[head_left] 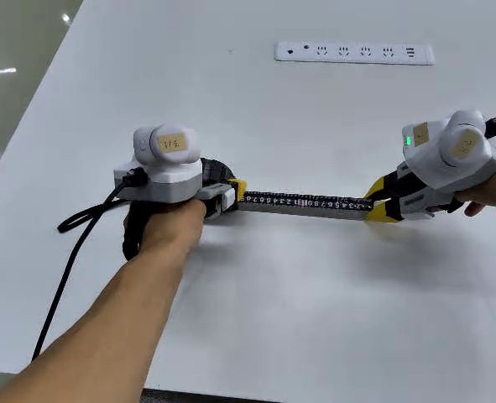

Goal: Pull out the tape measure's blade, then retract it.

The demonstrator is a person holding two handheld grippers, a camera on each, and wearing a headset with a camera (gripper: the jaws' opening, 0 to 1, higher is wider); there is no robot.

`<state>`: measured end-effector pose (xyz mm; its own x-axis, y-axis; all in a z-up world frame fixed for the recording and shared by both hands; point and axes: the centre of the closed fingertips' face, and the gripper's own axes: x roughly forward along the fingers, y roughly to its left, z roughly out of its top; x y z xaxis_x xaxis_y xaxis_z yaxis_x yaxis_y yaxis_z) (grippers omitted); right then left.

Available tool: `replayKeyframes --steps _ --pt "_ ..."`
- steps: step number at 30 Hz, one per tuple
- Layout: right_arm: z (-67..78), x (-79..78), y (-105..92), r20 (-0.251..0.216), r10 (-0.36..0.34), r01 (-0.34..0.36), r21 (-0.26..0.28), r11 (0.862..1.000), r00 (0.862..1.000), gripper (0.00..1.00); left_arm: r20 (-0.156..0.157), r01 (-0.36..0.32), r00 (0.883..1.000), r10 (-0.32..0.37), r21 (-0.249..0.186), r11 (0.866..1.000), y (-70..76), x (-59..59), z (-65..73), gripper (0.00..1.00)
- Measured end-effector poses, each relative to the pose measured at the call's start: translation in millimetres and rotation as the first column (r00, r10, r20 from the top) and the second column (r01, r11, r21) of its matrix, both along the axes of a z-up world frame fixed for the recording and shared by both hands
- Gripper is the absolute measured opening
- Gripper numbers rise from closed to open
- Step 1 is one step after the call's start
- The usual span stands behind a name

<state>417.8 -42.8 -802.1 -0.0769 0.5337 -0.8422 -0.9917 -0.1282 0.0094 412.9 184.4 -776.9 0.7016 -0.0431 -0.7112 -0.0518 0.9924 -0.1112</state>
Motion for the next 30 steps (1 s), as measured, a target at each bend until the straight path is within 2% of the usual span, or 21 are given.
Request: replayKeyframes --steps 30 --pt "1.1 0.4 17.1 -0.004 0.006 -0.006 0.011 1.000 1.000 0.09 -0.002 -0.005 1.000 0.005 -0.008 1.000 0.6 0.0 -0.7 0.58"
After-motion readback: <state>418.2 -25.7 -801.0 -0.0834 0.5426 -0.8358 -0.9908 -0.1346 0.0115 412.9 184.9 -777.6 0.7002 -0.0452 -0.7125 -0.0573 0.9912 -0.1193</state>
